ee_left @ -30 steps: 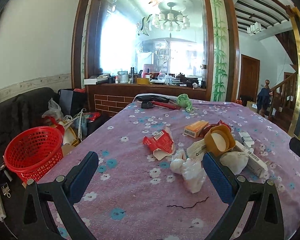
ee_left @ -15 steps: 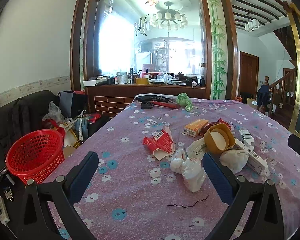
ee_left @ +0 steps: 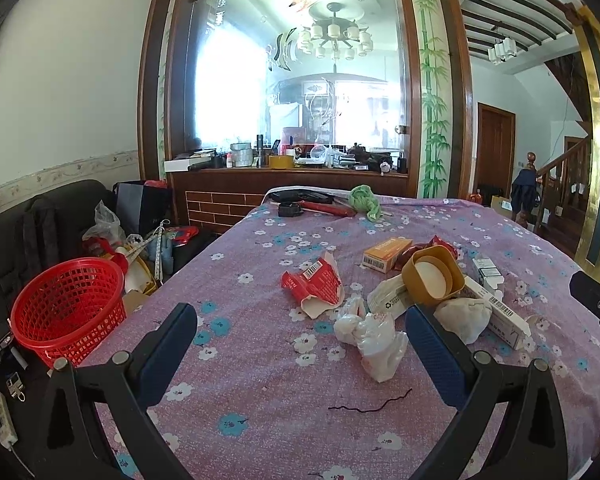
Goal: Collect trash
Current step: 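Move the left tool toward the white plastic bags while the right tool approaches the barcode strip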
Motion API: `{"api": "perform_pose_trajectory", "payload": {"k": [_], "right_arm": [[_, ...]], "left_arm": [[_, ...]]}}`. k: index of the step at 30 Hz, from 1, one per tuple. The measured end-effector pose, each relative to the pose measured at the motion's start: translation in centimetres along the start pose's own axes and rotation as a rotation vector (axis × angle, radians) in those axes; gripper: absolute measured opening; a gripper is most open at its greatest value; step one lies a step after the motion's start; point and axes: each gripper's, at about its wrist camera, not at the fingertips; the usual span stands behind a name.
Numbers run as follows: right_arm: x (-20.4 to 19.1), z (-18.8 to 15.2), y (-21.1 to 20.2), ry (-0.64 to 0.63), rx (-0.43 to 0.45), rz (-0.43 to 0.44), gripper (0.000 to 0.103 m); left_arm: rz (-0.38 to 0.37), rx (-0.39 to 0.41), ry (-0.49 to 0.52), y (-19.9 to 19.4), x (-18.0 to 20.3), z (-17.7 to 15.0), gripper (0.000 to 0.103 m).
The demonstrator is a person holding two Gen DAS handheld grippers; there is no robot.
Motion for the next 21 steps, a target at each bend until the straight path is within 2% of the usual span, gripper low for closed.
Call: {"api": "perform_pose_trajectory", "payload": {"k": [14, 21], "right_arm": [[0.12, -0.39, 0.09, 0.004, -0.014, 0.0, 0.103], [0.46, 0.01, 0.66, -0.027, -0.025, 0.0, 0.103]], "left_arm": [[0.002, -0.011, 0.005, 0.04, 0.21, -0.14, 0.103], [0.019, -0.041, -0.004, 0.86, -0.42, -0.23, 0.103]]}}
Point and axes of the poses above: each gripper's, at about its wrist camera, not at the fingertips, and y roughly the way its jaws point, x to its right, z to its top, and after that the axes turned 12 degrees about x, right-handed
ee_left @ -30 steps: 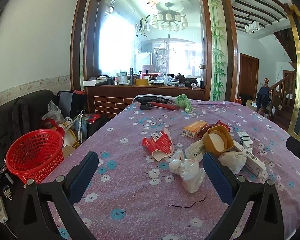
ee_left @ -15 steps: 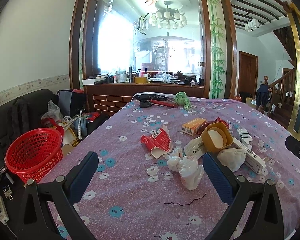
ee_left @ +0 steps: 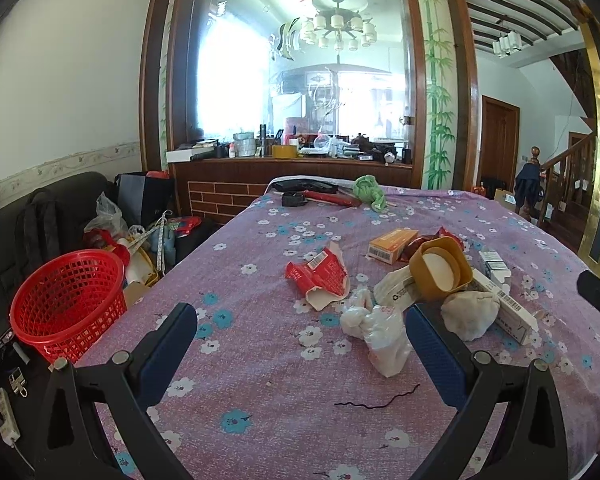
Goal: Collect trash
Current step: 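Move the left tool toward the white plastic bags while the right tool approaches the barcode strip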
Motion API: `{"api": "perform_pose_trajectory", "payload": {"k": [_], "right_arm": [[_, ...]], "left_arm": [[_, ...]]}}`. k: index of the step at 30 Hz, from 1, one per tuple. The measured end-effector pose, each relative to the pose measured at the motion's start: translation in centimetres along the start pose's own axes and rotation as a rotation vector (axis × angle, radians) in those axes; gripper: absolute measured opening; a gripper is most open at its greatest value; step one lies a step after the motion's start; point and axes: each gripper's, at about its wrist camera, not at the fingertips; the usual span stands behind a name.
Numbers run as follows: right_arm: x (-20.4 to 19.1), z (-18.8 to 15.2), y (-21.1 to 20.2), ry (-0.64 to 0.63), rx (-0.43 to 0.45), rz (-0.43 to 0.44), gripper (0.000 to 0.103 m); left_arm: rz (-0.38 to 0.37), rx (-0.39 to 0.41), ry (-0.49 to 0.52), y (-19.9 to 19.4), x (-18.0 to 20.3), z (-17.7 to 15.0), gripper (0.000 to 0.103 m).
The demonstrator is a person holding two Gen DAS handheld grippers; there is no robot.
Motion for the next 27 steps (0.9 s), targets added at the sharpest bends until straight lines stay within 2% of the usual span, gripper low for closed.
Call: {"api": "perform_pose_trajectory", "payload": {"k": [6, 11, 15, 19, 22, 25, 27], "right_arm": [[0.8, 0.1, 0.5, 0.004, -0.009, -0.014, 0.103], [0.8, -0.1, 1.4, -0.018, -0.046, 0.003, 0.103], [0.8, -0.2, 3.1, -0.052, -0.129, 0.052, 0.103], [0.9, -0.5, 6.0, -0.081, -0.271, 0.143, 0.103], [1.0, -0.7, 7.6, -0.102, -0.335, 0.168, 0.103], [0.8, -0.9, 9.3, -0.106, -0.389, 0.207, 0.093], [0.6, -0.9, 10.1, -0.099, -0.423, 0.233, 0.077]], "left_arm": [[0.02, -0.029, -0.005, 0.9, -0.6, -0.2, 0.103], [0.008, -0.081, 0.005, 2.2, -0.3, -0.4, 0.103], [-0.04, -0.144, 0.029, 3.4, 0.7, -0.7, 0.103], [-0.108, -0.245, 0.053, 5.5, 2.3, -1.0, 0.103], [-0.13, -0.273, 0.068, 6.5, 3.2, -1.0, 0.103], [-0.168, -0.323, 0.036, 7.9, 3.6, -0.9, 0.103], [-0.179, -0.361, 0.008, 9.1, 3.7, -1.1, 0.103]]}}
Point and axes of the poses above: each gripper's, at about its wrist camera, not at the fingertips, and y roughly the way its jaws point, x to its right, z to its top, and after that the axes turned 12 degrees about x, right-handed
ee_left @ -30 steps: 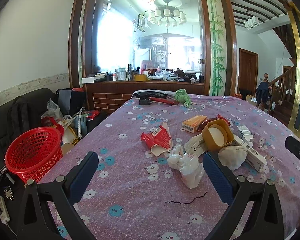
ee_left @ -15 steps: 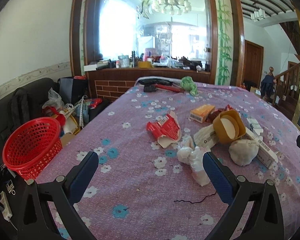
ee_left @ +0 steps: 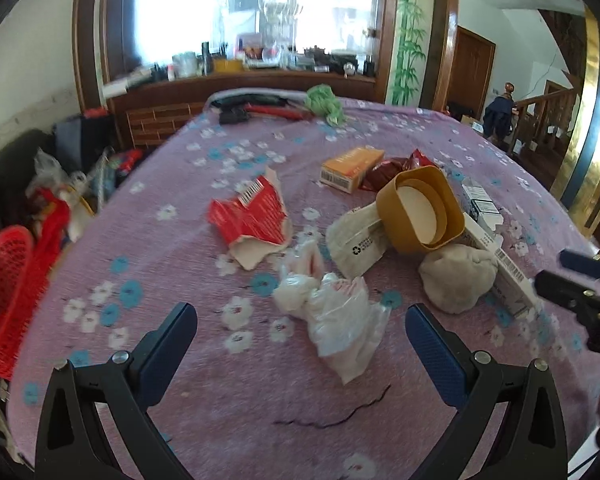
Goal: Collect trash
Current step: 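Move the left tool toward the white plastic bags while the right tool approaches the barcode strip, then grasp the white plastic bags with the left tool while the right tool grasps the white barcode strip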
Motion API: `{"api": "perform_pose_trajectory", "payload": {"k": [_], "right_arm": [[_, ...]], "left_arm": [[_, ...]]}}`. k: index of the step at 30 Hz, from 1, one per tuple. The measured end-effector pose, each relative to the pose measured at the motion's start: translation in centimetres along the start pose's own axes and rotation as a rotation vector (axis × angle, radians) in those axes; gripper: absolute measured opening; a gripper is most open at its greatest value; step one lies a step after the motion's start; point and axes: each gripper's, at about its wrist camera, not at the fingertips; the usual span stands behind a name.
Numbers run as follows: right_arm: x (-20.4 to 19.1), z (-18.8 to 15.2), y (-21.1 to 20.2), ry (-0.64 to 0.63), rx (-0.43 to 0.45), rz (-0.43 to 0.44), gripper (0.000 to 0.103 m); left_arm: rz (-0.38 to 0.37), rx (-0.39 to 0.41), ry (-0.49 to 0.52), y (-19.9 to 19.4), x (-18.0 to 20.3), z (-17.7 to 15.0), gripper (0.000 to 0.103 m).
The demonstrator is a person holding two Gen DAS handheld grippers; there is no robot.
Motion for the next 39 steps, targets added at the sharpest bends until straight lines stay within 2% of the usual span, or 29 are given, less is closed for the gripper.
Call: {"api": "perform_pose_trajectory", "payload": {"k": [4, 5, 6, 7, 9, 10, 11, 14, 15, 16, 19, 25, 33, 36, 39], "right_arm": [[-0.3, 0.4, 1.6, -0.002, -0.038, 0.02, 0.073], [-0.4, 0.5, 1.9, -0.01, -0.04, 0.02, 0.069], [-0.5, 0.5, 2.1, -0.014, -0.045, 0.025, 0.061], [-0.6, 0.6, 2.5, -0.017, -0.057, 0.031, 0.057], [-0.7, 0.6, 3.3, -0.018, -0.082, 0.038, 0.048], [-0.6, 0.6, 3.8, -0.017, -0.097, 0.038, 0.047], [-0.6, 0.5, 4.2, -0.018, -0.107, 0.037, 0.043], [-0.6, 0.3, 4.8, -0.026, -0.127, 0.033, 0.037], [-0.5, 0.3, 4.9, -0.027, -0.129, 0.03, 0.028], [-0.4, 0.2, 4.9, -0.023, -0.126, 0.031, 0.024], [-0.2, 0.2, 4.3, -0.008, -0.101, 0.021, 0.017], [-0.1, 0.2, 1.6, 0.048, -0.035, 0.028, 0.017], [-0.8, 0.2, -2.7, 0.107, 0.064, 0.06, 0.017], [-1.5, 0.2, -2.9, 0.088, 0.055, 0.069, 0.017], [-2.1, -0.1, -2.3, 0.025, 0.023, 0.04, 0.018]], "left_arm": [[-0.006, -0.043, -0.03, 1.7, -0.2, 0.2, 0.102], [-0.008, -0.052, -0.035, 2.0, -0.2, 0.2, 0.098], [-0.012, -0.065, -0.037, 2.4, -0.2, 0.2, 0.088], [-0.02, -0.085, -0.038, 2.8, -0.2, 0.1, 0.083], [-0.053, -0.132, -0.044, 3.7, -0.1, -0.3, 0.05], [-0.072, -0.157, -0.049, 4.1, 0.0, -0.5, 0.047], [-0.065, -0.144, -0.038, 3.9, 0.1, -0.5, 0.041], [-0.101, -0.146, -0.054, 3.6, 0.1, -0.8, 0.034], [-0.105, -0.14, -0.063, 3.4, -0.1, -0.8, 0.033], [-0.111, -0.131, -0.07, 3.1, -0.2, -0.9, 0.032], [-0.122, -0.093, -0.097, 1.6, -1.0, -0.8, 0.031], [-0.119, -0.048, -0.116, -1.2, -2.7, -0.7, 0.031], [-0.08, -0.034, -0.154, -4.2, -5.4, -1.6, 0.031], [-0.059, -0.031, -0.156, -4.8, -6.0, -1.9, 0.031], [-0.057, -0.025, -0.163, -5.3, -6.3, -2.1, 0.031]]}}
Point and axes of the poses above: each gripper's, at about its wrist camera, not at the fingertips, and y roughly the way its jaws point, x to its right, z to its top, and after that the axes turned 12 degrees about x, right-handed
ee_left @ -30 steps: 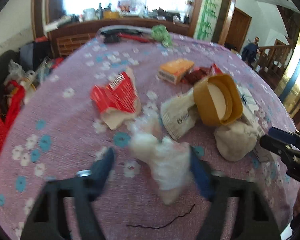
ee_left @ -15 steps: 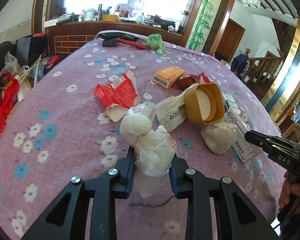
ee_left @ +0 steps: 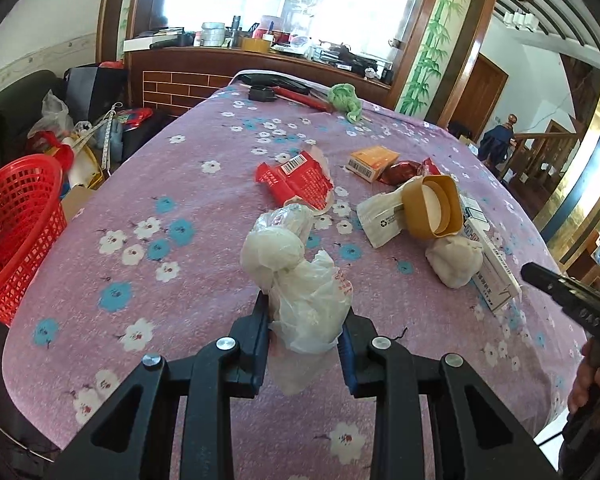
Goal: Collect trash
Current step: 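Grasp the white plastic bags with the left tool while the right tool grasps the white barcode strip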
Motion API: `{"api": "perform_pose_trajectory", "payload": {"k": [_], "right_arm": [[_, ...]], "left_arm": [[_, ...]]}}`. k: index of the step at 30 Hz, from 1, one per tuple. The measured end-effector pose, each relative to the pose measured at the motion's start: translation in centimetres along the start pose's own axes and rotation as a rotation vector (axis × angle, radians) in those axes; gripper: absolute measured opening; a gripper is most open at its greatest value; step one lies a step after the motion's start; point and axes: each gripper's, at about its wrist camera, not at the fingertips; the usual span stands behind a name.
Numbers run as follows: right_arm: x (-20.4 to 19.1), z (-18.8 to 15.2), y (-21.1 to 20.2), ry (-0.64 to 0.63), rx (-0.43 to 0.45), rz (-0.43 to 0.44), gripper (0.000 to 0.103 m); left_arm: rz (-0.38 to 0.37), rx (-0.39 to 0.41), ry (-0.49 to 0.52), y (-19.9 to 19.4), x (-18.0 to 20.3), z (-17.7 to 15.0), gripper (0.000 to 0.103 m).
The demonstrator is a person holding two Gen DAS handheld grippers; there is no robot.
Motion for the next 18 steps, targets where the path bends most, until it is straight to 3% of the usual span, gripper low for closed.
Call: {"api": "perform_pose_trajectory", "payload": {"k": [10, 13, 14, 15, 16, 18], "right_arm": [[2.1, -0.8, 3.0, 0.028, -0.077, -0.051, 0.019], [2.2, -0.7, 3.4, 0.028, -0.083, -0.053, 0.028], [2.1, -0.7, 3.4, 0.029, -0.084, -0.054, 0.042], [2.1, -0.6, 3.5, 0.028, -0.085, -0.054, 0.073], [2.1, -0.6, 3.4, 0.033, -0.067, -0.054, 0.081], [2.1, -0.5, 3.3, 0.037, -0.051, -0.058, 0.08]], "left_arm": [[-0.007, 0.008, -0.014, -0.4, -0.2, -0.1, 0.032], [-0.007, 0.007, -0.02, -0.4, -0.4, -0.2, 0.032], [-0.007, 0.006, -0.022, -0.4, -0.4, -0.2, 0.032], [-0.008, 0.004, -0.023, -0.4, -0.5, -0.2, 0.032], [-0.007, 0.003, -0.024, -0.4, -0.5, -0.3, 0.032], [-0.007, 0.005, -0.027, -0.4, -0.7, -0.3, 0.032]]}}
Point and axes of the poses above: each gripper's, at about its wrist camera, not at the fingertips, and y roughly the way its jaws point, x to its right, z to its top, and after that the axes turned 12 degrees about x, right-handed
